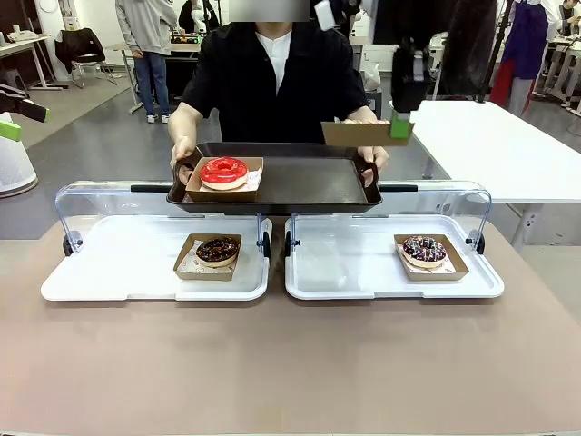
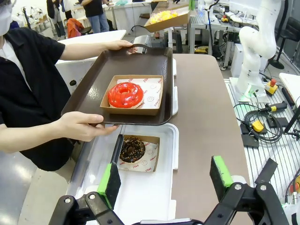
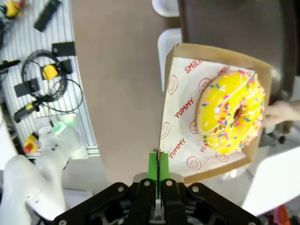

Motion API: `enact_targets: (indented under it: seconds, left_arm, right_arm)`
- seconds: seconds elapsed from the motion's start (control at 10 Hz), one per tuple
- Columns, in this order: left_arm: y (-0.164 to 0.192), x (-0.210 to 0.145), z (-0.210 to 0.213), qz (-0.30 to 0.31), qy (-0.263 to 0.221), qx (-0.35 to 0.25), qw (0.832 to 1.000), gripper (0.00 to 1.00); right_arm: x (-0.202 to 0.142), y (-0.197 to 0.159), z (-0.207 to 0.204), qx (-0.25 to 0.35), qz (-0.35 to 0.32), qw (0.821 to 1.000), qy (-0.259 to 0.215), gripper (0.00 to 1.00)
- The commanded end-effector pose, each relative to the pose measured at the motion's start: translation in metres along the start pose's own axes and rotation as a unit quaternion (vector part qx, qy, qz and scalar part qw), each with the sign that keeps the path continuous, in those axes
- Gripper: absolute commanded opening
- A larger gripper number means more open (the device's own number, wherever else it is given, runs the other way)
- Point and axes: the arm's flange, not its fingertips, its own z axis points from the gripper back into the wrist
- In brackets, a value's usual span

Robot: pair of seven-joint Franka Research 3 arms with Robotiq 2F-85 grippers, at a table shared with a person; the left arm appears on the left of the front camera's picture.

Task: Provide the desired donut to the person.
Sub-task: Place the picked Paper togo box onto the Handle tray extended by the person.

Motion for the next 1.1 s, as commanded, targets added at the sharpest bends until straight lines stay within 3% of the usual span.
enact_targets:
  seconds: [0.0,0.3,0.6,1.0]
  left_arm:
    - [-0.001,0.0,0.001,-0.001,-0.004,0.002,1.0,1.0]
    - [-0.001,0.0,0.001,-0.001,-0.004,0.002,1.0,1.0]
    - [-0.001,0.0,0.001,-0.001,-0.004,0.002,1.0,1.0]
    - [-0.001,0.0,0.001,-0.001,-0.004,0.002,1.0,1.0]
  right_arm:
    - [0.036,-0.024,0.017,-0.024,0.048,0.998,0.023,0.01]
    - [0.068,-0.048,0.002,-0.062,0.111,0.992,0.011,0.01]
    - [0.066,-0.052,-0.035,-0.074,0.167,0.983,-0.002,0.01]
    - [0.054,-0.046,-0.083,-0.038,0.154,0.987,0.008,0.01]
